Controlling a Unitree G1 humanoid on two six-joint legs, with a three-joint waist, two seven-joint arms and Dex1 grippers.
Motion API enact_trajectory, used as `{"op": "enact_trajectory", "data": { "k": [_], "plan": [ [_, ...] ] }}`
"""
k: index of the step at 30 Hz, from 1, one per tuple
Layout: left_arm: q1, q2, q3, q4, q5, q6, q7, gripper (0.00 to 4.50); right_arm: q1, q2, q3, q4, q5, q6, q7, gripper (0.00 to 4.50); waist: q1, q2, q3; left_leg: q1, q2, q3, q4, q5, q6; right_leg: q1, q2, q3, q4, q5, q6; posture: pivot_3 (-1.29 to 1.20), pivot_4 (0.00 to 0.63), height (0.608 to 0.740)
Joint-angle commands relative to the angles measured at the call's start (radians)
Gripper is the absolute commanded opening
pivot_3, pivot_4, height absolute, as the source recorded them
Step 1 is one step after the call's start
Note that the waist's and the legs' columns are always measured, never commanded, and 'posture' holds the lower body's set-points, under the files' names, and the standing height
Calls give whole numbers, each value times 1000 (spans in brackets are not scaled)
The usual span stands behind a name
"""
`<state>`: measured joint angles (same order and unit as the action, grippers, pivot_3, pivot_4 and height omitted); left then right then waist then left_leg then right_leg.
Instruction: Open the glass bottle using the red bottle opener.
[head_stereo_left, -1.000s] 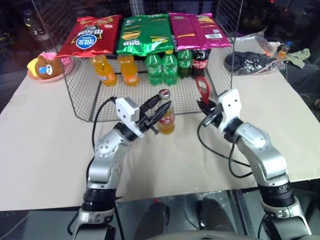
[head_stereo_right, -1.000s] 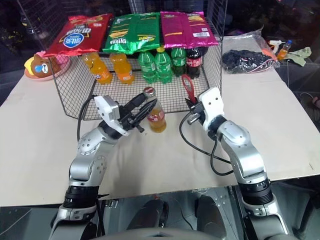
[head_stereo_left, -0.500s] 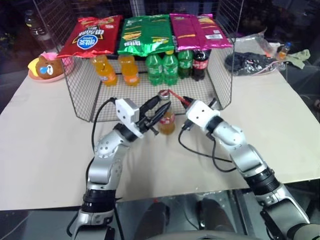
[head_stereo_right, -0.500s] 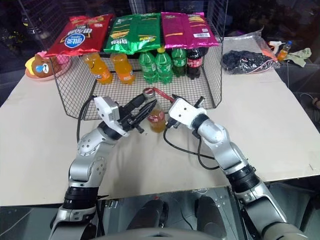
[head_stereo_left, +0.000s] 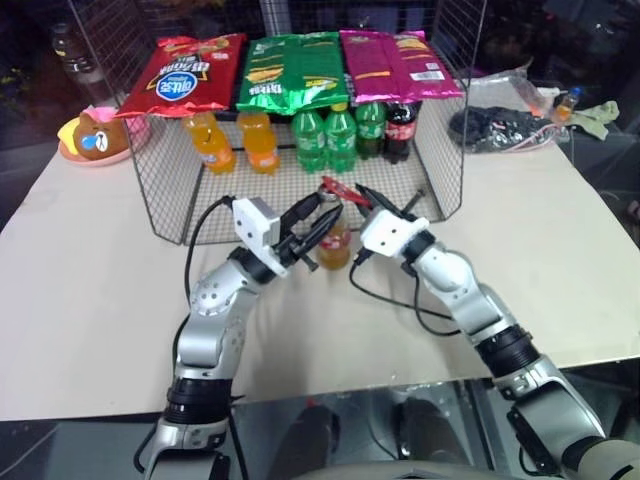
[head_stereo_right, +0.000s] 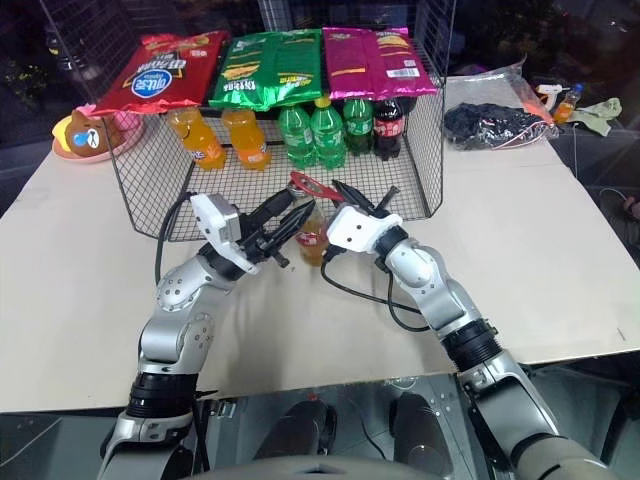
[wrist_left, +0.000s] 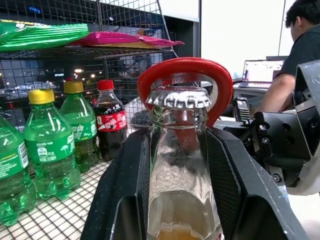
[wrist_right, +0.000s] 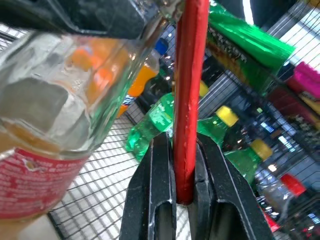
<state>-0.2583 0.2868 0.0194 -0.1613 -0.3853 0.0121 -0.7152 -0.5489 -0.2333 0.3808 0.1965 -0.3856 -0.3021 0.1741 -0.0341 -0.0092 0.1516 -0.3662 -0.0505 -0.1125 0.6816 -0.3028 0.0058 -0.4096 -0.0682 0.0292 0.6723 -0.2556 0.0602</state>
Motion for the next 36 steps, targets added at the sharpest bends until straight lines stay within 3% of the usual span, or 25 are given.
{"op": "enact_trajectory", "data": {
  "k": [1,6,17,27,36],
  "plan": [
    [16,4,-31,37,12,33,-5,1164,-20,8,42,76,-61,-102,-36,0,0,0,0,1,0,0,0,0,0,1,0,0,0,0,0,0,150,740],
    [15,4,-32,44,11,35,-8,1164,-54,34,42,205,-74,-195,-83,0,-1,0,-1,5,0,1,-1,0,0,3,0,1,-1,0,0,0,150,740],
    [13,4,-34,62,16,28,-14,1164,-111,92,80,313,-19,-316,15,0,-5,0,-2,5,1,1,-2,0,0,4,1,2,-1,0,0,0,150,740],
    [14,2,-38,73,21,22,-12,1164,-206,0,81,354,-240,-333,-128,0,-5,4,-5,6,1,2,-2,0,0,4,1,2,-1,0,0,0,150,740],
    [15,-3,-39,73,22,24,-1,1164,-272,-71,72,352,-319,-376,-183,0,-4,4,-5,6,1,2,-3,0,0,3,2,3,-1,0,0,0,150,740]
  ]
}}
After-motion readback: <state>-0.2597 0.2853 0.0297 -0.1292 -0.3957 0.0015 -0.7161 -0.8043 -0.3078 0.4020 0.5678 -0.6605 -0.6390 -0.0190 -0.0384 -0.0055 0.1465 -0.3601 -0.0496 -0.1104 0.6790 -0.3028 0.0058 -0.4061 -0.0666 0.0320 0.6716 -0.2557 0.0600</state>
